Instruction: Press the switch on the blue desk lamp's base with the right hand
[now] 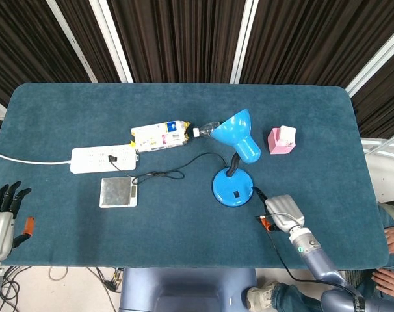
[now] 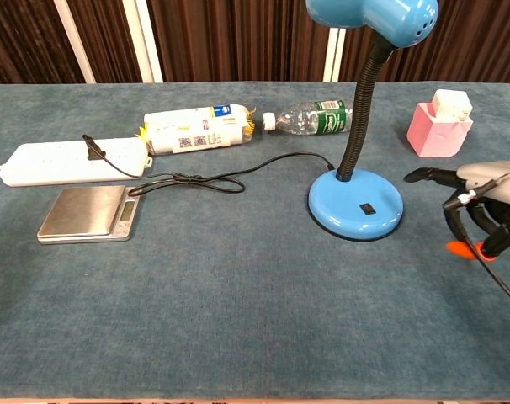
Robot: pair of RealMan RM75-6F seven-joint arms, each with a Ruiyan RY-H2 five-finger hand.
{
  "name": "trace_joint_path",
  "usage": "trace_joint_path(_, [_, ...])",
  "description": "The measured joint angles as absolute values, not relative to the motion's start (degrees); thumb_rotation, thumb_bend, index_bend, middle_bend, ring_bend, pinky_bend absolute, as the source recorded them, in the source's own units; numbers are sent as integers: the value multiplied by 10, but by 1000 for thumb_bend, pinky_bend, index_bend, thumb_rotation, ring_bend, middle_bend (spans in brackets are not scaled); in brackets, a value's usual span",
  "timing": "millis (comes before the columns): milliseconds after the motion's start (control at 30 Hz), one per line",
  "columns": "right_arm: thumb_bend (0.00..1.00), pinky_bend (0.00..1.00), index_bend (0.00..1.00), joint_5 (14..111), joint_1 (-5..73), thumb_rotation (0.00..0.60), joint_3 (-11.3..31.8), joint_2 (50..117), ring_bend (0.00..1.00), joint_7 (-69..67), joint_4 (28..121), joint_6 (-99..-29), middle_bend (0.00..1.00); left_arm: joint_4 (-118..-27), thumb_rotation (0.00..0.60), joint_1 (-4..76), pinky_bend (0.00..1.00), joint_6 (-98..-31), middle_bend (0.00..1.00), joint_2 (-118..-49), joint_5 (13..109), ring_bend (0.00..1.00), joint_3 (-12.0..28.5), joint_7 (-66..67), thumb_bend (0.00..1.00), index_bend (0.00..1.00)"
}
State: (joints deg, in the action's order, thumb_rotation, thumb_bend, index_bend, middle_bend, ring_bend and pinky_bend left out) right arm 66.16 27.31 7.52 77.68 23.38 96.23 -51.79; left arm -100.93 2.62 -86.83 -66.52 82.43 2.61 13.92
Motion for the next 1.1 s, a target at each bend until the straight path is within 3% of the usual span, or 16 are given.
trace_joint_path(1100, [415,922,0,587,334,600,45,835,701,325,955,-526,615,-1009,600,27,0,-870,39,-663,822,0,29,134,467,167])
